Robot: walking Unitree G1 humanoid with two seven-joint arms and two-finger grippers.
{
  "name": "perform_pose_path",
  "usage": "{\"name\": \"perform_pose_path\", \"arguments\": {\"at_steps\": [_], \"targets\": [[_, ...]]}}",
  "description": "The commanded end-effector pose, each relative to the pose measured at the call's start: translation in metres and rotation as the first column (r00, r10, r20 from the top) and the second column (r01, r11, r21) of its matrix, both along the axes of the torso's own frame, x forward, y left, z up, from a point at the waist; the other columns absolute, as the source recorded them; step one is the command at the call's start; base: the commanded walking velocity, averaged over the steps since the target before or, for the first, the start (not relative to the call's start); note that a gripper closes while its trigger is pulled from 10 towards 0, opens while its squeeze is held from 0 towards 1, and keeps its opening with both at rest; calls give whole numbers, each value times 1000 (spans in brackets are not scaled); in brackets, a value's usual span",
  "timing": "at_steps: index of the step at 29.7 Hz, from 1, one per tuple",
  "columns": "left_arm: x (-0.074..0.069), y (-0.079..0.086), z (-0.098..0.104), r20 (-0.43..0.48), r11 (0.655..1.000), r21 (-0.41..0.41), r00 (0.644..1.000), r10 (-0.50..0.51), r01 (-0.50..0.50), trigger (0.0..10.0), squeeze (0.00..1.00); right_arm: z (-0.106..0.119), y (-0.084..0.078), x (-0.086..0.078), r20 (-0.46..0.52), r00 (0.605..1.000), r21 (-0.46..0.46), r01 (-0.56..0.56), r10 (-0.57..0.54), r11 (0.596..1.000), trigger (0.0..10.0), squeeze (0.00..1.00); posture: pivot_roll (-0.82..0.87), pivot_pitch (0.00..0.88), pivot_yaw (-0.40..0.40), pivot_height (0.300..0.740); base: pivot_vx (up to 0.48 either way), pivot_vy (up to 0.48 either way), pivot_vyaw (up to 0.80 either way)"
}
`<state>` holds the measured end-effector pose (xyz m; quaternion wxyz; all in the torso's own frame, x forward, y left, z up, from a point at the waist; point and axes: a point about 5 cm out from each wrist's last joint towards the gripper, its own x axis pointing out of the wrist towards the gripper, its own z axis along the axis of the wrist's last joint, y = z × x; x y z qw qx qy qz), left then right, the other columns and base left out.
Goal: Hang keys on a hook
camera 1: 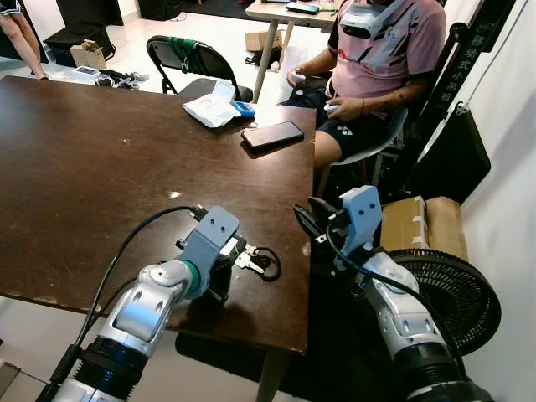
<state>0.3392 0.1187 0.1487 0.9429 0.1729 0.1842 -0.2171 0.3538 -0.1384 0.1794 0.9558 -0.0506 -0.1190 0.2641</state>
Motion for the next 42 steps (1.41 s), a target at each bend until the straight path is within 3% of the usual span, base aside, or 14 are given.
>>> {"name": "perform_pose_path", "arguments": {"at_steps": [1,10,15,16,19,21,22,28,32,37,38,39,40,42], "targets": [[-2,3,-7,-36,1000,-12,999,25,-25,0,0,-5,-3,-3,-11,1000,3,8,-8,1000,10000,0,95,129,97,740,0,0,0],[11,-23,33,136,989,-145,991,-4,24,0,0,-1,-3,-2,0,1000,7,14,-14,1000,10000,0,80,127,98,740,0,0,0],[2,-22,47,154,987,-149,987,-42,65,0,0,-1,-4,-2,4,1000,12,20,-20,1000,10000,0,90,132,100,740,0,0,0],[-7,-21,42,141,990,-90,986,-91,104,9490,0,-2,-2,-2,0,1000,13,15,-15,1000,10000,0,104,133,98,740,0,0,0],[-10,-21,36,126,992,-55,987,-104,112,10000,0,-3,0,-2,-3,1000,13,10,-10,1000,10000,0,110,132,97,740,0,0,0],[-9,-22,25,92,995,-41,992,-86,90,10000,902,-3,2,-1,-5,1000,14,3,-3,1000,10000,0,109,130,95,740,0,0,0],[-9,-23,21,74,995,-42,994,-82,85,10000,1000,-3,3,-1,-5,1000,14,1,-1,1000,10000,0,108,128,96,740,0,0,0],[-9,-30,9,23,993,-39,994,-107,107,10000,1000,-2,2,0,-2,1000,14,4,-4,1000,10000,0,96,124,101,740,0,0,0],[-24,-42,5,-25,983,-51,984,-176,175,10000,1000,-4,-4,-2,-4,1000,10,21,-21,1000,10000,0,96,124,107,740,0,0,0],[-26,-43,2,-36,985,-37,985,-168,166,10000,1000,-5,-4,-3,-6,1000,9,21,-21,1000,10000,0,98,122,107,740,0,0,0],[-26,-43,1,-42,987,-33,986,-160,159,10000,361,-5,-3,-2,-6,1000,9,19,-19,1000,10000,0,97,119,107,740,0,0,0],[-26,-43,1,-42,987,-33,986,-160,159,10000,361,-5,-3,-2,-6,1000,9,19,-19,1000,10000,0,97,119,107,740,0,0,0],[-25,-45,0,-47,988,-34,987,-151,150,10000,0,-4,-2,-2,-5,1000,10,18,-18,1000,10000,0,97,118,108,740,0,0,0],[-24,-46,1,-47,990,-39,990,-136,135,10000,0,-4,-1,-1,-4,1000,10,17,-17,1000,10000,0,98,116,108,740,0,0,0]]}}
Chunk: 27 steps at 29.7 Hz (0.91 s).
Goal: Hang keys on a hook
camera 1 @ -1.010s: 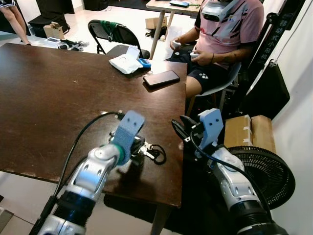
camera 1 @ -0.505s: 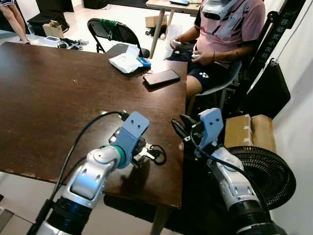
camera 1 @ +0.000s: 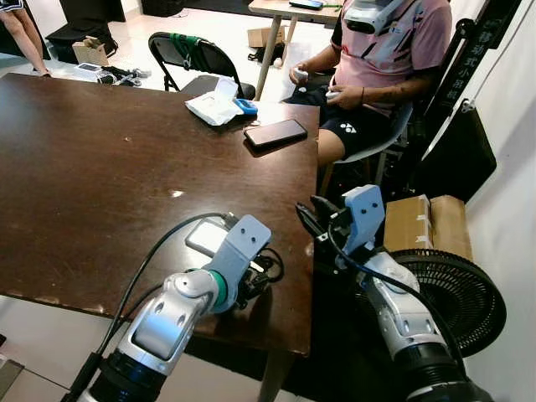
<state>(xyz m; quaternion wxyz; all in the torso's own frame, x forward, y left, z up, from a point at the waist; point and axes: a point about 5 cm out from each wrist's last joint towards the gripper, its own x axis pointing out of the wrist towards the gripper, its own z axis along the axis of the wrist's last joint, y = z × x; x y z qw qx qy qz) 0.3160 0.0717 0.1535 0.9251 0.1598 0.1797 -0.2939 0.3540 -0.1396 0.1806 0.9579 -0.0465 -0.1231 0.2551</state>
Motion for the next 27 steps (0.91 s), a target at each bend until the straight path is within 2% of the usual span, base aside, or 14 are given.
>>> {"name": "perform_pose_path", "arguments": {"at_steps": [1,9,15,23,25,27], "targets": [[1,0,-4,-18,1000,12,1000,23,-23,10000,0,-5,0,-1,-10,1000,-2,-1,1,1000,10000,0,98,116,108,740,0,0,0],[13,2,5,9,995,-8,995,102,-102,10000,0,-5,1,-2,-9,1000,-1,-1,1,1000,10000,0,92,109,110,740,0,0,0],[23,13,13,24,985,-21,985,172,-171,10000,0,-5,0,-2,-9,1000,-2,-1,1,1000,10000,0,95,112,108,740,0,0,0],[24,25,6,-4,981,-7,981,195,-195,10000,0,-6,0,-2,-10,1000,-2,-3,3,1000,10000,0,99,115,108,740,0,0,0],[23,28,4,-13,978,-7,978,209,-209,9412,0,-6,0,-2,-11,1000,-3,-5,5,1000,10000,0,97,118,105,740,0,0,0],[22,28,2,-18,977,-8,977,214,-214,9490,0,-6,0,-2,-12,1000,-3,-6,6,1000,10000,0,99,120,103,740,0,0,0]]}}
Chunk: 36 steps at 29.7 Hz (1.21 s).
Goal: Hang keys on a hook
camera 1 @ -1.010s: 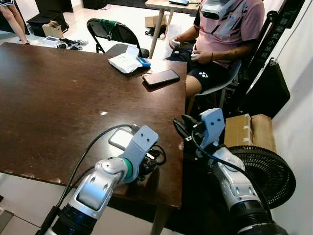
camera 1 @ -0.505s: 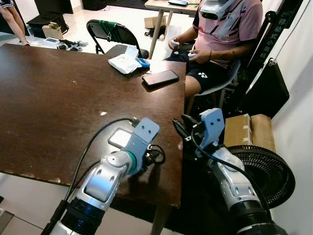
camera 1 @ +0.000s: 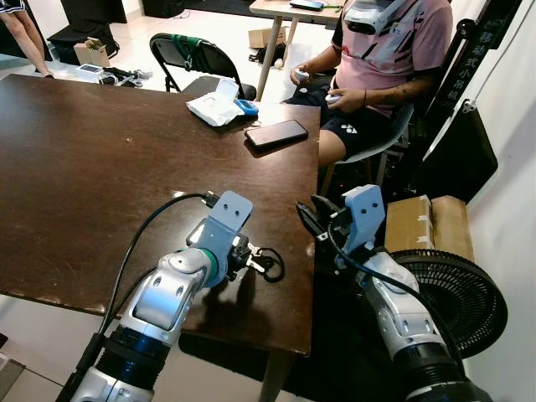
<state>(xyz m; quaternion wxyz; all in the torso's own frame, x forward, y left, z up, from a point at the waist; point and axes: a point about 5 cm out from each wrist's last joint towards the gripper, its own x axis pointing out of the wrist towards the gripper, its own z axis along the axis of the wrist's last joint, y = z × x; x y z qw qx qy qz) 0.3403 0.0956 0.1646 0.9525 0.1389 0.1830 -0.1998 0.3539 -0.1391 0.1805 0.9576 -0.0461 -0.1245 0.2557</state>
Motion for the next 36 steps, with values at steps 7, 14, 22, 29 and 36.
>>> {"name": "perform_pose_path", "arguments": {"at_steps": [7,14,22,29,36], "targets": [[-4,3,-11,-46,1000,-5,999,17,-17,6784,0,-5,0,-2,-14,1000,-6,-5,5,1000,10000,0,101,124,102,740,0,0,0],[-8,2,-12,-53,1000,-10,998,16,-16,3647,0,-6,-1,-2,-16,1000,-6,-3,3,1000,10000,0,103,128,102,740,0,0,0],[-11,0,-11,-56,1000,-14,998,20,-20,0,0,-6,-1,-2,-17,1000,-5,-2,2,1000,10000,0,106,129,103,740,0,0,0],[-13,-2,-11,-60,1000,-18,998,17,-18,0,0,-6,-2,-2,-18,1000,-6,1,-1,1000,10000,0,105,133,104,740,0,0,0],[-16,-4,-10,-62,1000,-26,998,10,-12,0,0,-6,-2,-2,-19,1000,-6,3,-3,1000,10000,0,105,133,104,740,0,0,0]]}}
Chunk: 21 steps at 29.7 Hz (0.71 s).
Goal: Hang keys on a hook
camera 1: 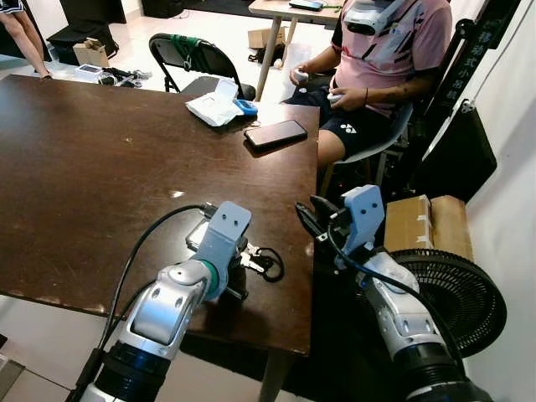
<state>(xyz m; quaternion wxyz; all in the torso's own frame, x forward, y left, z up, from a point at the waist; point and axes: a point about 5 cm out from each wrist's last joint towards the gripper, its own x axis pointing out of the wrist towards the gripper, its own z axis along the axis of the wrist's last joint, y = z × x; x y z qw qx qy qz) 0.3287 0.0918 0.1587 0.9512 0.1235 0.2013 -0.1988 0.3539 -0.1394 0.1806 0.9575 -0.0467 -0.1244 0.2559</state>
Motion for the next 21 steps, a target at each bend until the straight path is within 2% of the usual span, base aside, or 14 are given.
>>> {"name": "perform_pose_path", "arguments": {"at_steps": [1,5,7,11,12,13,14,15,16,21], "targets": [[-4,0,-4,-19,1000,-8,1000,-1,1,0,0,-6,-2,-2,-19,1000,-4,3,-3,1000,10000,0,106,134,104,740,0,0,0],[-3,1,-2,-9,1000,-9,1000,8,-8,0,0,-6,-1,-2,-18,1000,-3,2,-2,1000,10000,0,107,135,104,740,0,0,0],[4,5,3,13,999,-7,999,34,-34,0,0,-6,0,-2,-17,1000,-3,0,0,1000,10000,0,104,135,104,740,0,0,0],[7,7,7,32,999,-6,999,42,-42,0,0,-6,0,-2,-16,1000,-3,-1,1,1000,10000,0,101,135,107,740,0,0,0],[7,8,8,37,999,2,998,43,-43,6941,0,-6,-1,-2,-17,1000,-3,1,-1,1000,10000,0,102,136,106,740,0,0,0],[5,8,7,45,999,17,998,33,-33,10000,0,-6,-2,-2,-18,1000,-4,3,-3,1000,10000,0,105,138,105,740,0,0,0],[4,8,7,45,1000,19,999,24,-25,10000,0,-6,-2,-2,-18,1000,-5,3,-3,1000,10000,0,105,138,105,740,0,0,0],[3,7,6,46,1000,21,999,17,-18,10000,396,-7,-2,-3,-19,1000,-5,3,-3,1000,10000,0,105,138,105,740,0,0,0],[2,6,5,38,1000,18,999,10,-11,10000,1000,-7,-2,-3,-19,1000,-5,2,-2,1000,10000,0,106,137,104,740,0,0,0],[0,4,3,25,1000,6,1000,0,0,10000,1000,-7,-1,-2,-19,1000,-5,-1,0,1000,10000,0,106,135,103,740,0,0,0]]}}
